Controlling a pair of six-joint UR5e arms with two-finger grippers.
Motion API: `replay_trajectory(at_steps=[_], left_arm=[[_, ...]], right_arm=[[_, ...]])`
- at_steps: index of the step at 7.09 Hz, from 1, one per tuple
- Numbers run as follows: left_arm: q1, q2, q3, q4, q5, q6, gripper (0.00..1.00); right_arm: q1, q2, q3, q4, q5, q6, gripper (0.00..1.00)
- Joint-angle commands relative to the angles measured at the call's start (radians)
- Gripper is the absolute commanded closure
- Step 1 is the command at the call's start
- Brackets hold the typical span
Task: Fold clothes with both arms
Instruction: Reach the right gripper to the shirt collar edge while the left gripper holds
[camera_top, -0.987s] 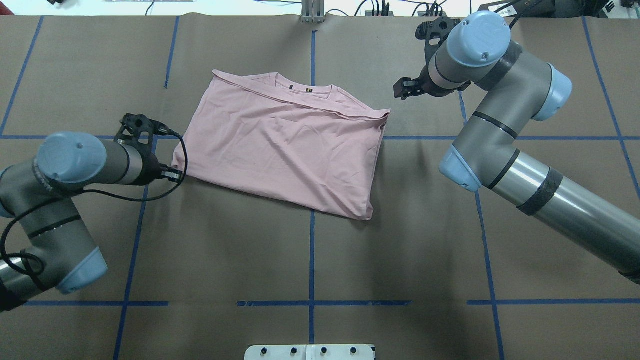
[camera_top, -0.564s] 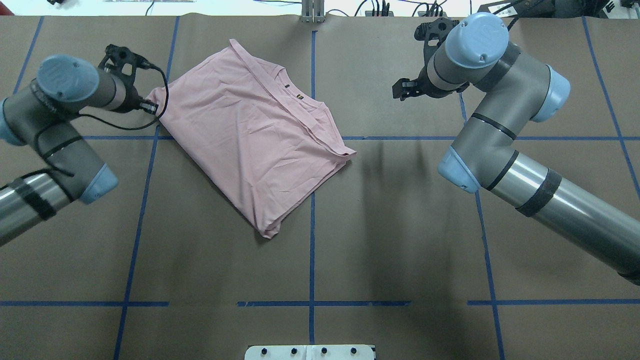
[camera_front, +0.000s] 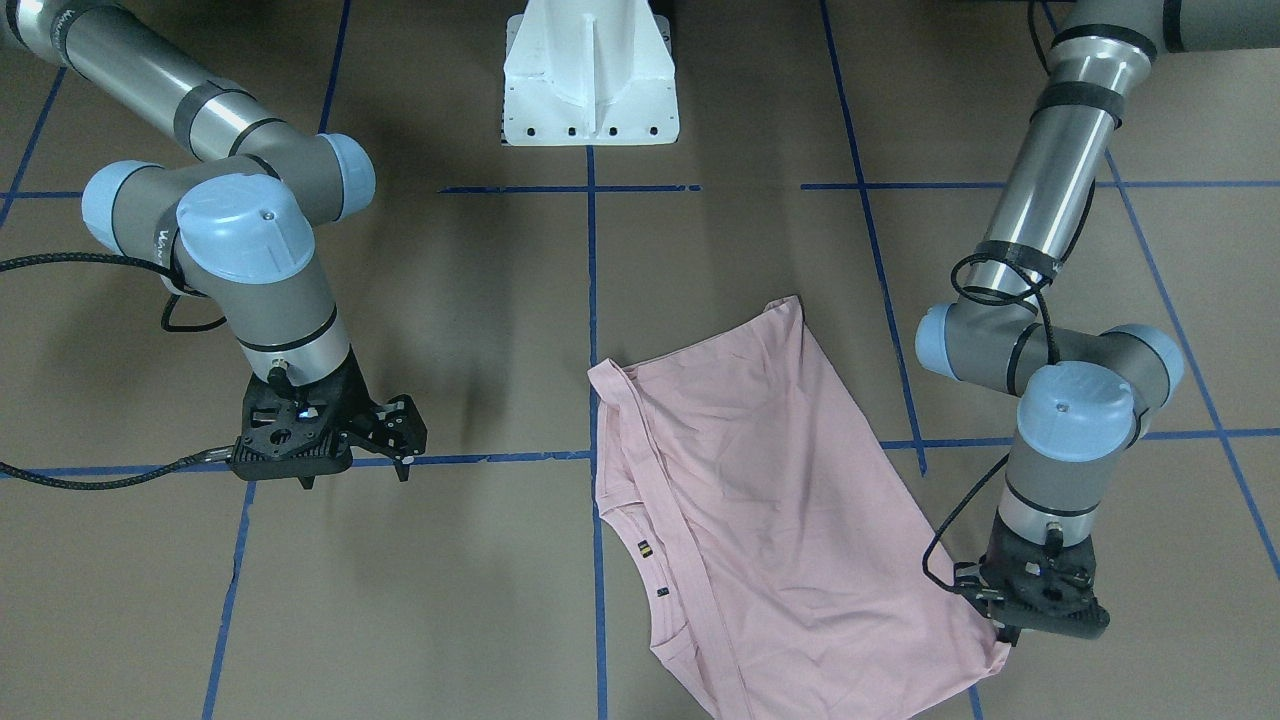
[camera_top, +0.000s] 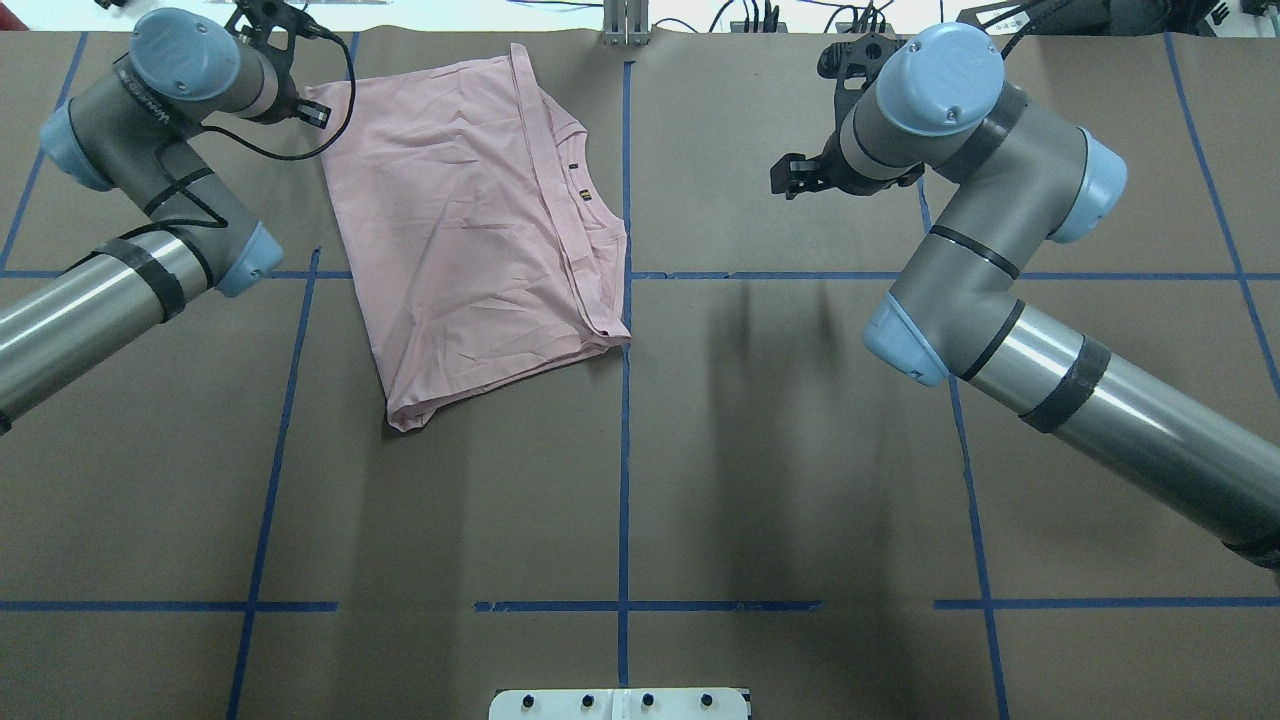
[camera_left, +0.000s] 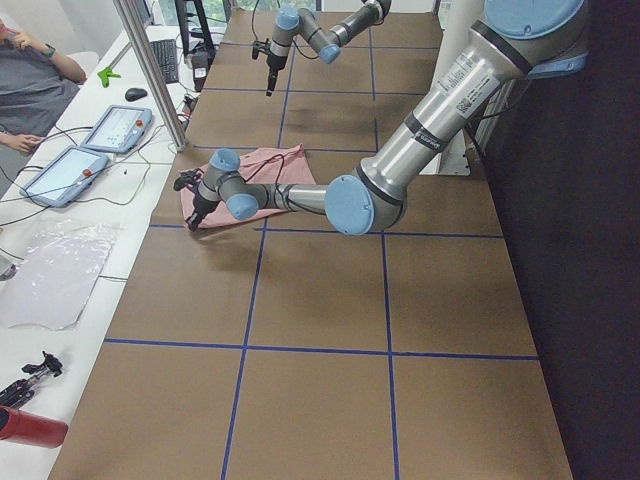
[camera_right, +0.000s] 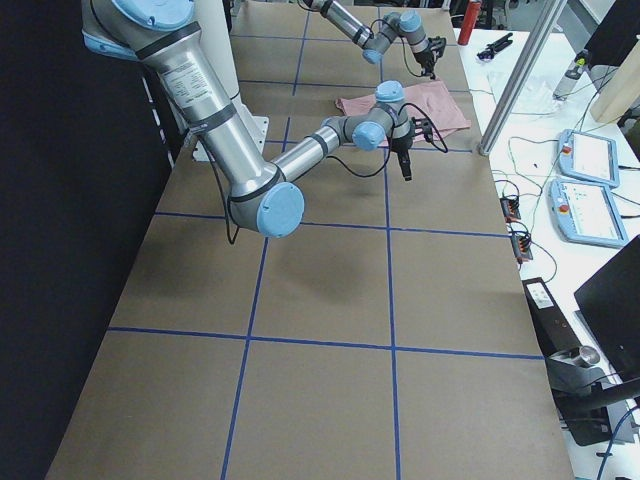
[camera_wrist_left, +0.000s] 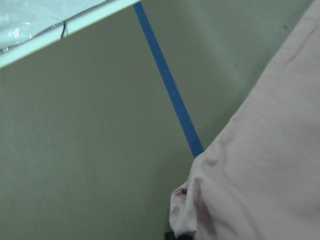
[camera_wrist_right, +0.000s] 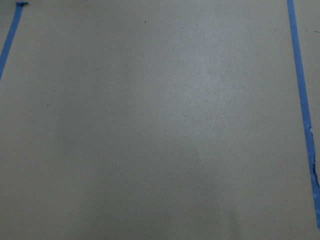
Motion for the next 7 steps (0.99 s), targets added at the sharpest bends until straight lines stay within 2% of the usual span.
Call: replay_trajectory(at_steps=[1,2,3,4,6,7], left_arm=[[-0.064,0.070,-0.080,-0.056,-0.168,0.029,0.00],[-0.066,0.106,-0.140,-0.050,-0.180,0.026,0.00],[-0.066,0.133,-0.191,-0.044,-0.180,0.015,0.00],[-0.063,0.136,-0.196,-0.044,-0.180,0.013,0.00],[-0.063,0.134,-0.198,-0.047,-0.180,0.010,0.00],[-0.062,0.134,-0.198,-0.048,-0.180,0.010,0.00]], right_arm=[[-0.056,0.120,-0.066,-0.005,-0.003,0.208,0.14],[-0.090,0.208,-0.151,-0.007,-0.009,0.340,0.31],[-0.131,0.281,-0.222,-0.006,-0.059,0.451,0.41],[-0.168,0.306,-0.254,-0.004,-0.102,0.491,0.42],[-0.225,0.309,-0.258,-0.004,-0.168,0.510,0.43],[-0.246,0.333,-0.302,-0.002,-0.208,0.509,0.44]])
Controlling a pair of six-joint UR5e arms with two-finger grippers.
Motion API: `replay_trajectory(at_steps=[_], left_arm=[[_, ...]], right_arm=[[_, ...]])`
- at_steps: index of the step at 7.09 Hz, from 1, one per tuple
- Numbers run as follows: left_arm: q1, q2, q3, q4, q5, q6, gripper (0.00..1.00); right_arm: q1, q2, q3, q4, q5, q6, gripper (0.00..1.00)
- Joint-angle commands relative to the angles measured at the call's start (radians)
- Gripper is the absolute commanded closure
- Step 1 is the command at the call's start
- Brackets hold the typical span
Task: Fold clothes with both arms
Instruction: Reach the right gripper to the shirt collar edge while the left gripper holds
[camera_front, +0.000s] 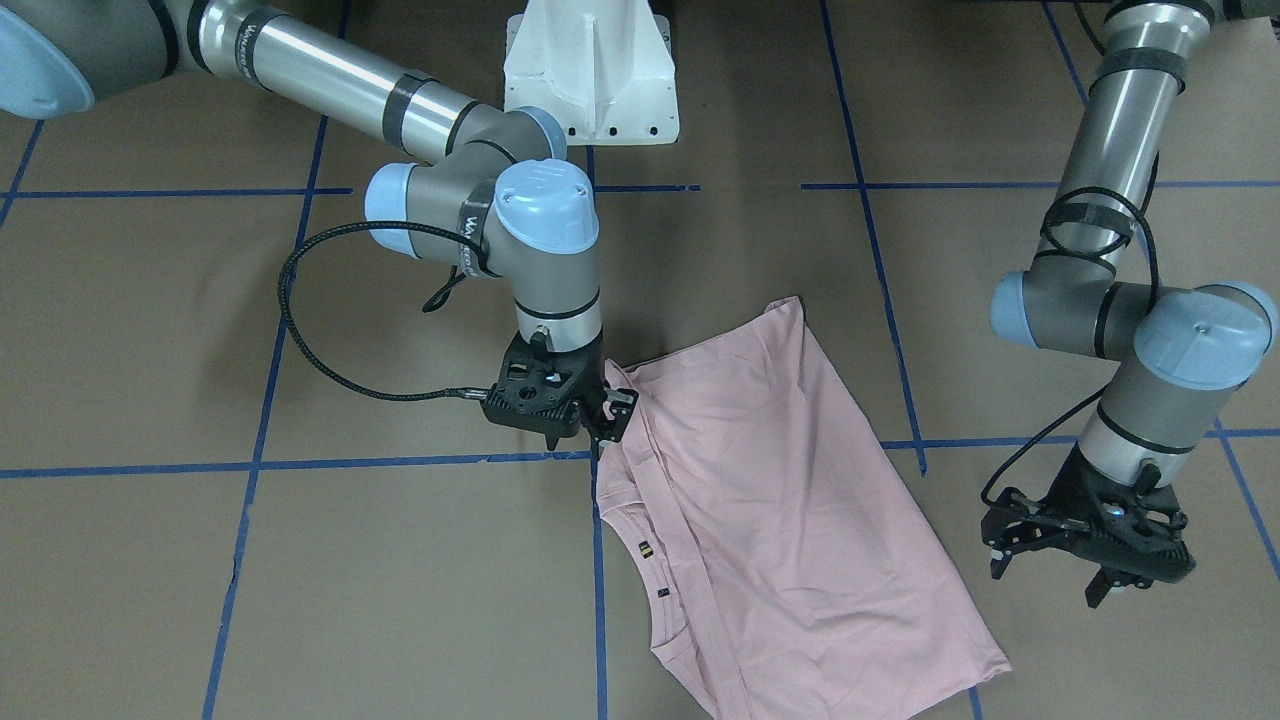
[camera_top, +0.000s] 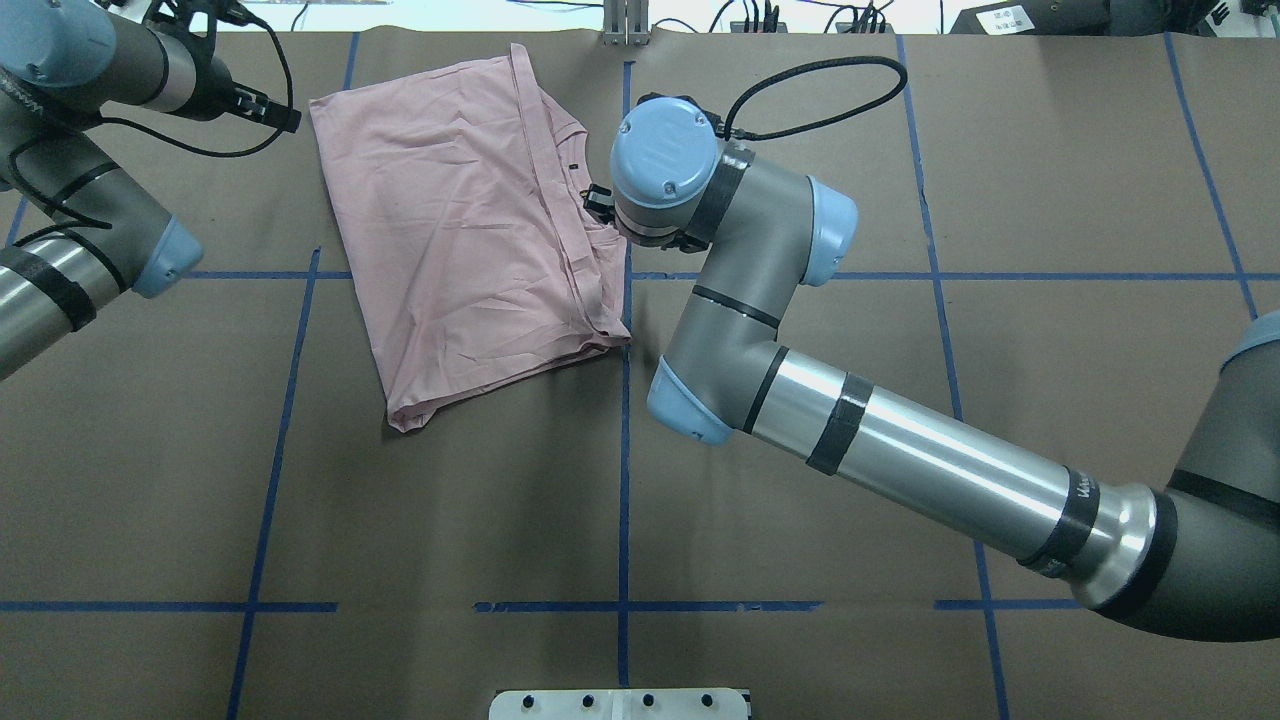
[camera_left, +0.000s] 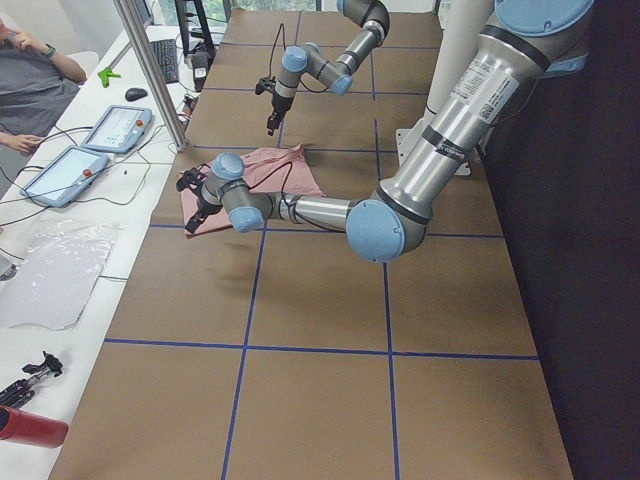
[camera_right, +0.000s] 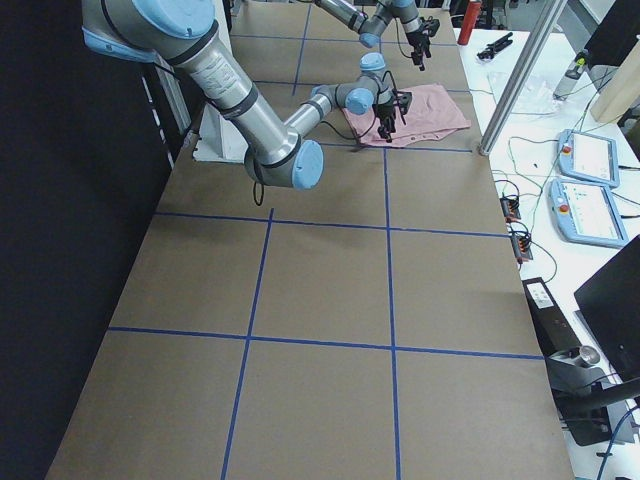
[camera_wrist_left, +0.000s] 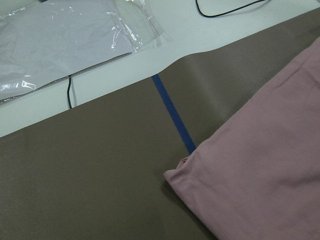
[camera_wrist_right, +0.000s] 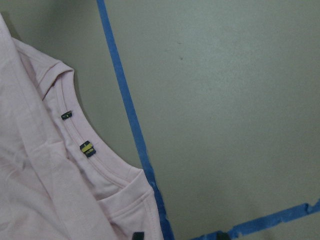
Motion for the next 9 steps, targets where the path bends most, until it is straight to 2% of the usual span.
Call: replay_trajectory(at_steps=[1,3,4,6,9], left_arm=[[0.003,0.002,-0.001,-0.003,0.001,-0.001,0.00],[0.003,0.002,-0.003,-0.006,0.001,-0.001,0.00],[0.003,0.002,-0.004,-0.008,0.003,-0.001,0.00],[0.003,0.016,-0.022,-0.008,0.003,-0.002,0.00],[0.004,0.016,-0.023,-0.006,0.003,-0.015,0.00]], right_arm=[[-0.041,0.063,-0.099,-0.001,-0.062,0.005,0.44],[-0.072,0.065,-0.117,-0.001,-0.123,0.000,0.45],[-0.081,0.065,-0.117,-0.001,-0.134,0.000,0.49],[-0.095,0.064,-0.118,-0.002,-0.145,-0.006,0.58],[-0.100,0.064,-0.137,-0.004,-0.149,-0.034,0.60]])
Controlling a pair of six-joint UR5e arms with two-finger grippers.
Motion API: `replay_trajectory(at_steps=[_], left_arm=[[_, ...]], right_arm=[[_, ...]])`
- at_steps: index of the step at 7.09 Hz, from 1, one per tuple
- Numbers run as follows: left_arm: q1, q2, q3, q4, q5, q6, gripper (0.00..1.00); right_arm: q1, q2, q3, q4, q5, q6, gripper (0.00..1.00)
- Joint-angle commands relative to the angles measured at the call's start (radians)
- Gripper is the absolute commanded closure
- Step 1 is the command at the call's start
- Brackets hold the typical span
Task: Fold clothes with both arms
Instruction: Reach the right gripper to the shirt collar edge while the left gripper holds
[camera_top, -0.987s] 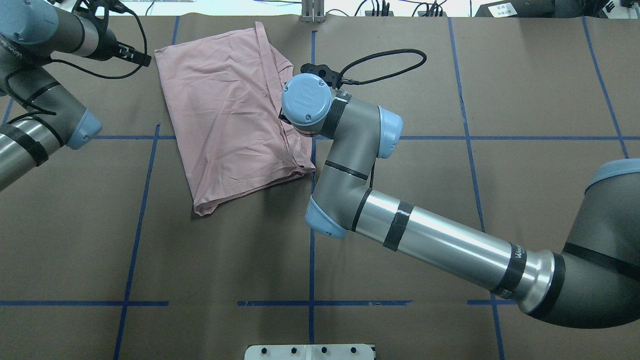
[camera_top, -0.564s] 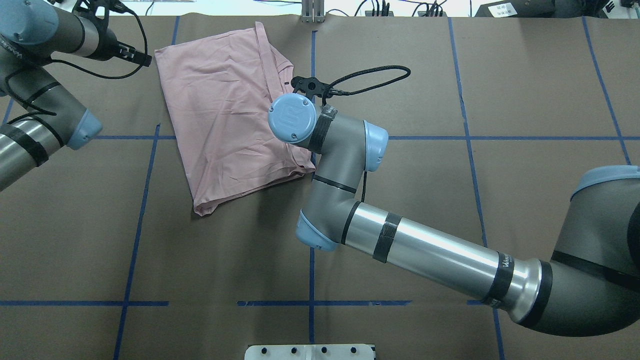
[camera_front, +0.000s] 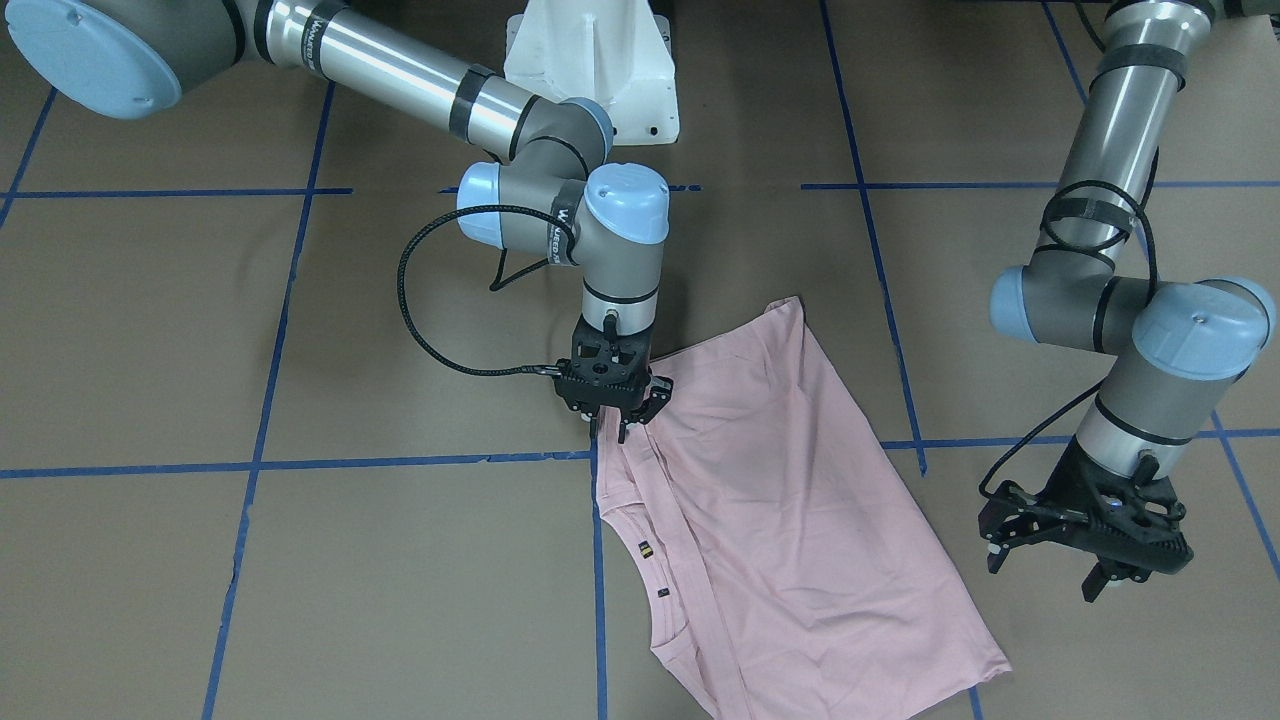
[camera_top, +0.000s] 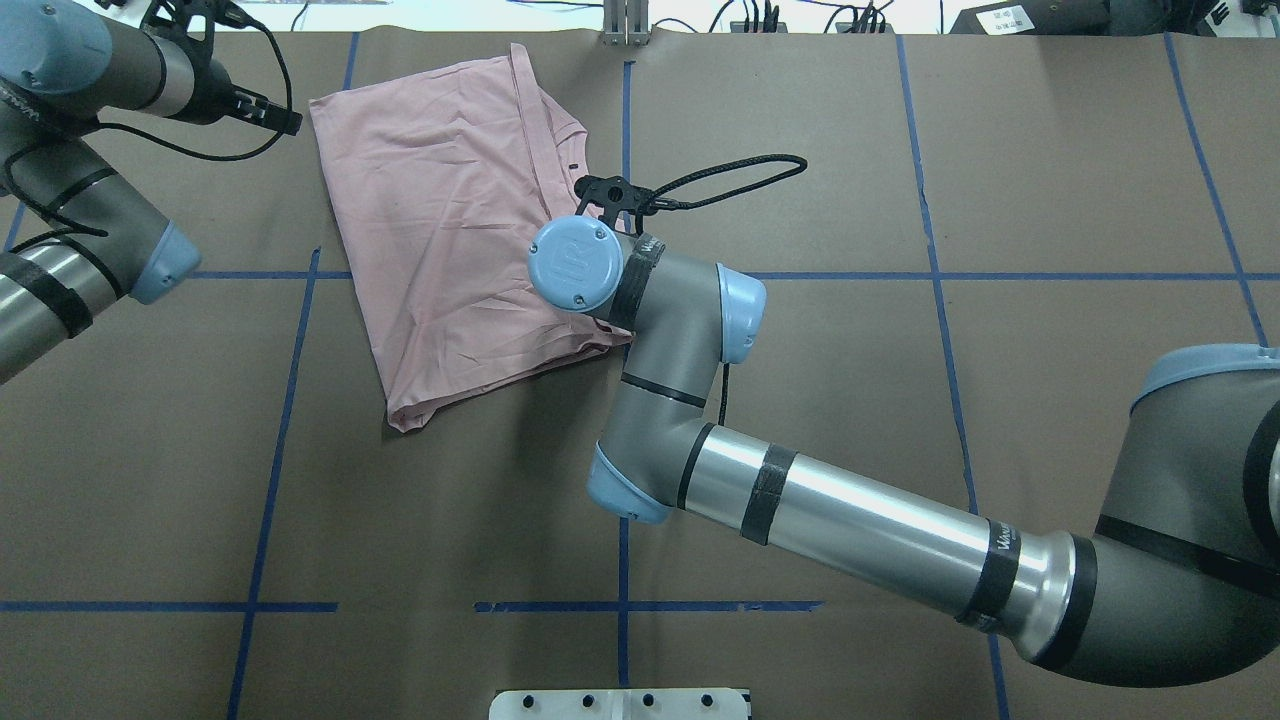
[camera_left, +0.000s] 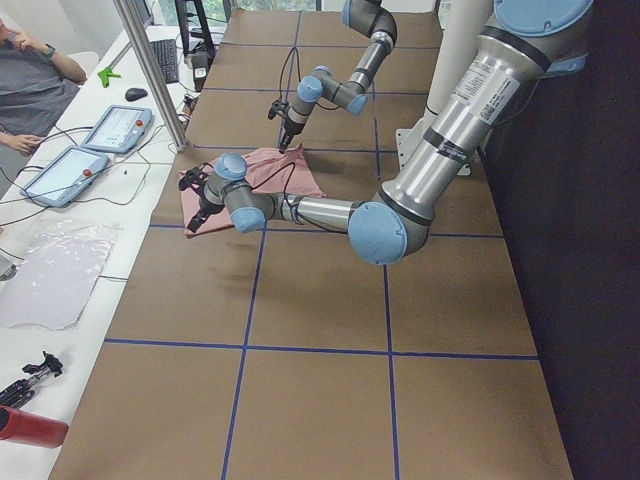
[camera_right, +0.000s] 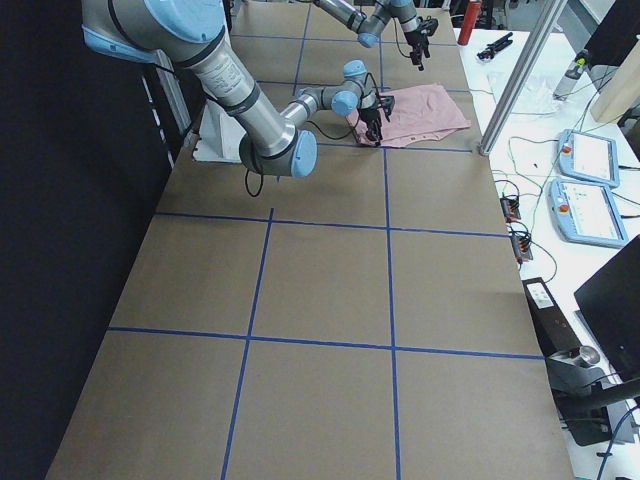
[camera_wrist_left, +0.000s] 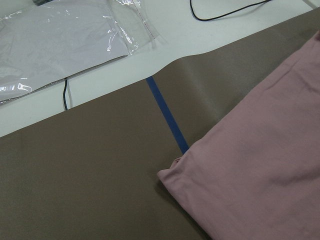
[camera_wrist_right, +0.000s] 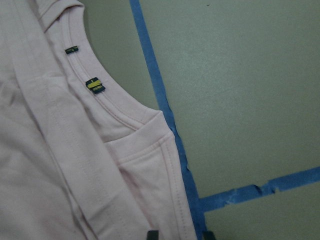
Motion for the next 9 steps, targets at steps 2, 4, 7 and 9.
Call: replay_trajectory(at_steps=[2,4,7,9], left_arm=[[0.000,0.001,-0.001,0.003,0.000,-0.001,0.00],[0.000,0.000,-0.001,0.001,0.000,-0.001,0.00],[0.000,0.000,-0.001,0.001,-0.001,-0.003,0.00],[0.002,0.000,-0.002,0.000,-0.001,-0.004,0.00]], right_arm=[[-0.004,0.000,-0.006,-0.002,-0.006,-0.013,0.77],[-0.006,0.000,-0.006,-0.002,-0.006,-0.011,1.00],[-0.004,0.007,0.018,-0.005,-0.004,-0.035,1.00],[-0.004,-0.041,0.107,-0.032,0.005,-0.039,1.00]])
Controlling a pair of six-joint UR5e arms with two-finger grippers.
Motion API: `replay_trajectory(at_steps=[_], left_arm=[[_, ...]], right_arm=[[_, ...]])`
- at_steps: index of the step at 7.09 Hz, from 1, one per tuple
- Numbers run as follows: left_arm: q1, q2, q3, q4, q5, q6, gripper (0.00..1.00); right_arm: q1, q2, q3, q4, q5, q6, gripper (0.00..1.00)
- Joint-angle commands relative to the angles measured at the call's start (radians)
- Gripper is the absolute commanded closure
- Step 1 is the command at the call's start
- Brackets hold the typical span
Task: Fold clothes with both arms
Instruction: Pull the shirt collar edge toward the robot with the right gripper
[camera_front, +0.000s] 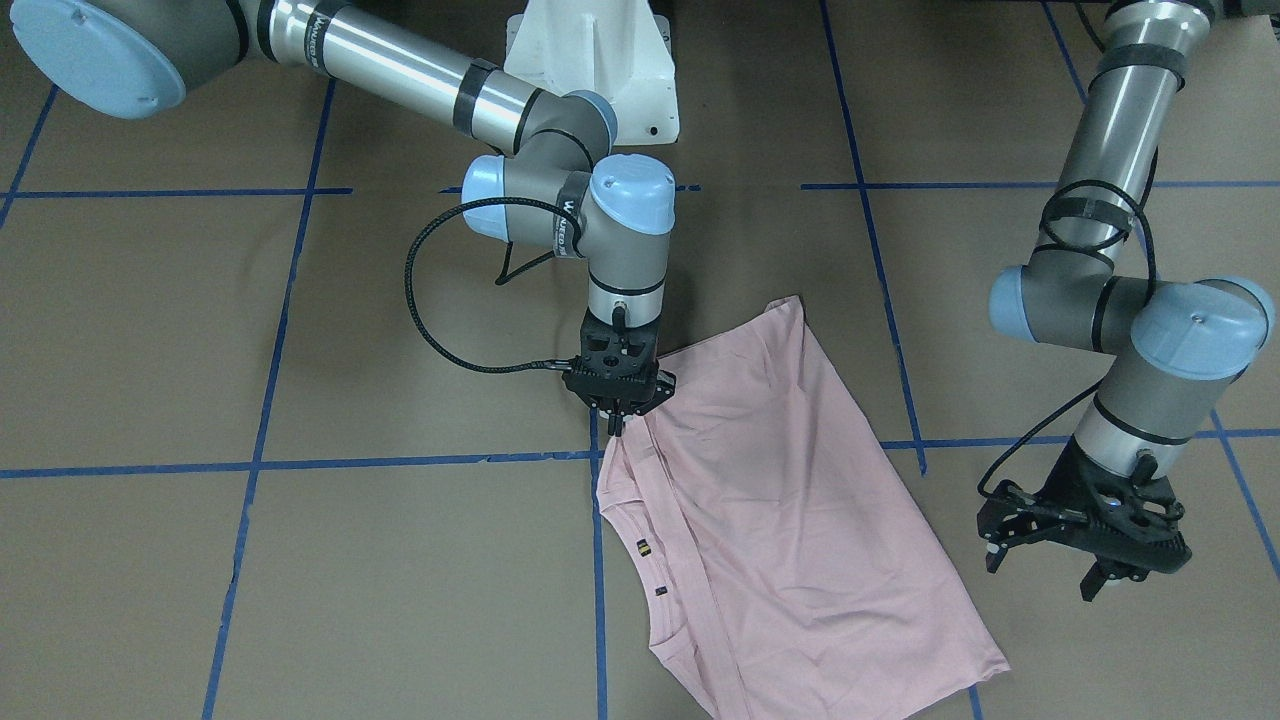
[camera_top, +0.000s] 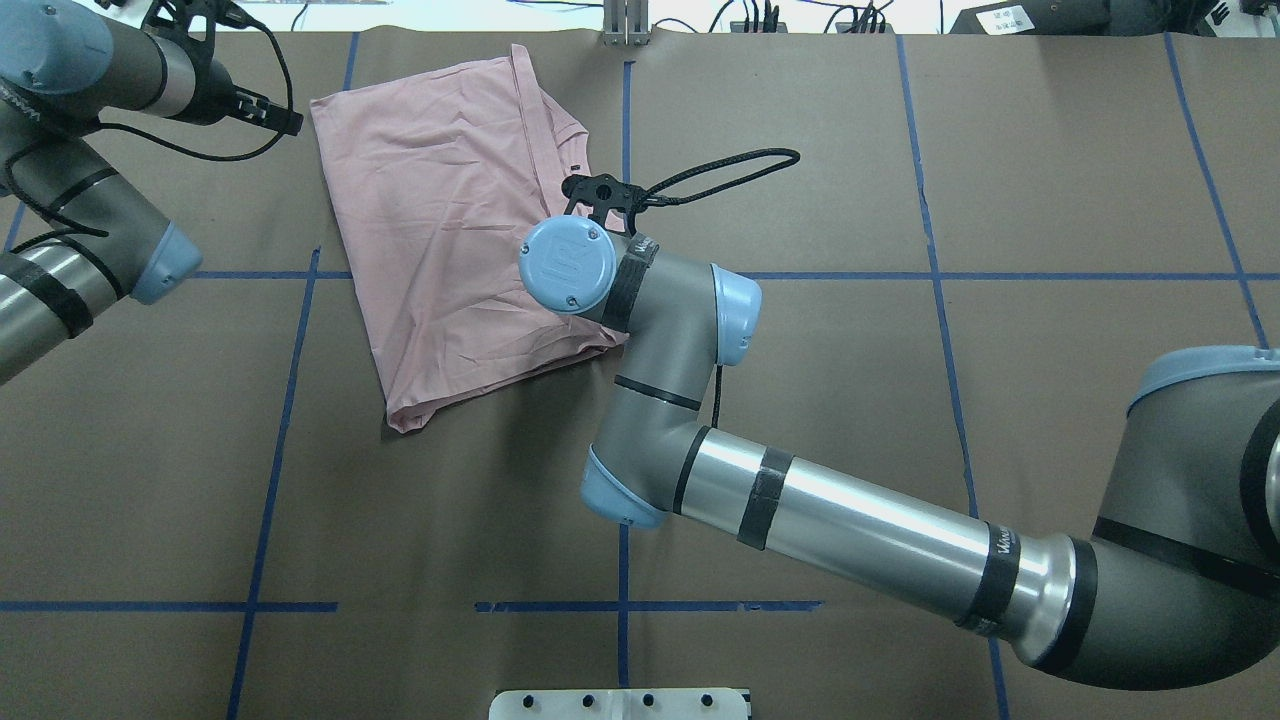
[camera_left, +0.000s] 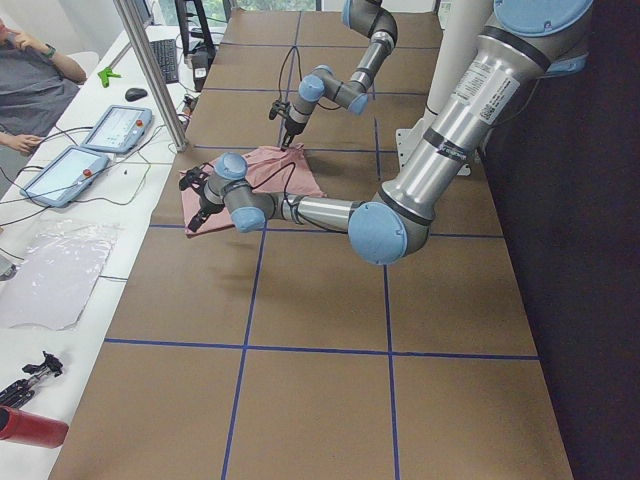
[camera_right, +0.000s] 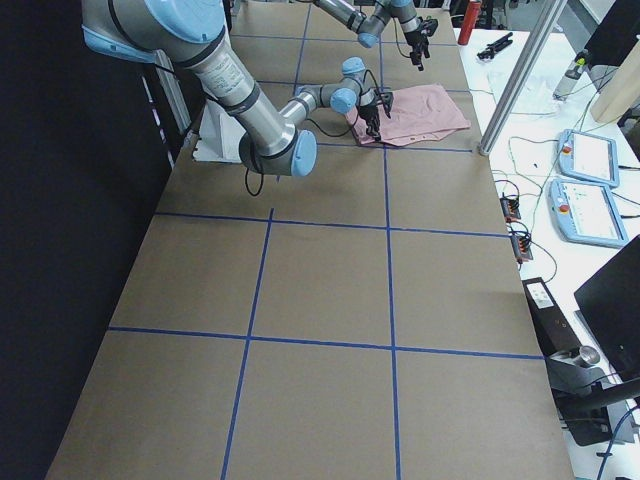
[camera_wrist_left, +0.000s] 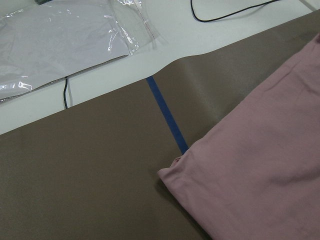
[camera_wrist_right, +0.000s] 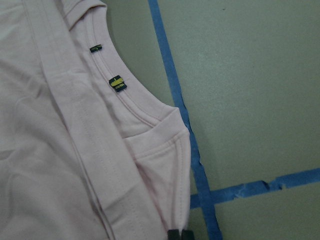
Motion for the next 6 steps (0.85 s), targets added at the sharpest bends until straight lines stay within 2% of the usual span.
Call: replay_trajectory(at_steps=[1,3,4,5,6], left_arm=[[0.008,-0.002,-0.001,-0.003,0.000,-0.001,0.00],[0.030,0.000,-0.023,0.000,-0.002,-0.029,0.00],[0.034,0.000,-0.030,0.003,-0.003,-0.032,0.00],[0.034,0.000,-0.031,0.003,-0.003,-0.038,0.00],[0.036,0.000,-0.031,0.003,-0.003,-0.038,0.00]], right_arm=[[0.000,-0.123,0.185,-0.049,0.004,-0.002,1.00],[-0.033,-0.297,0.457,-0.143,-0.009,-0.001,1.00],[-0.109,-0.411,0.605,-0.164,-0.084,0.004,1.00],[-0.177,-0.511,0.706,-0.165,-0.151,0.014,1.00],[-0.214,-0.554,0.746,-0.166,-0.184,0.025,1.00]])
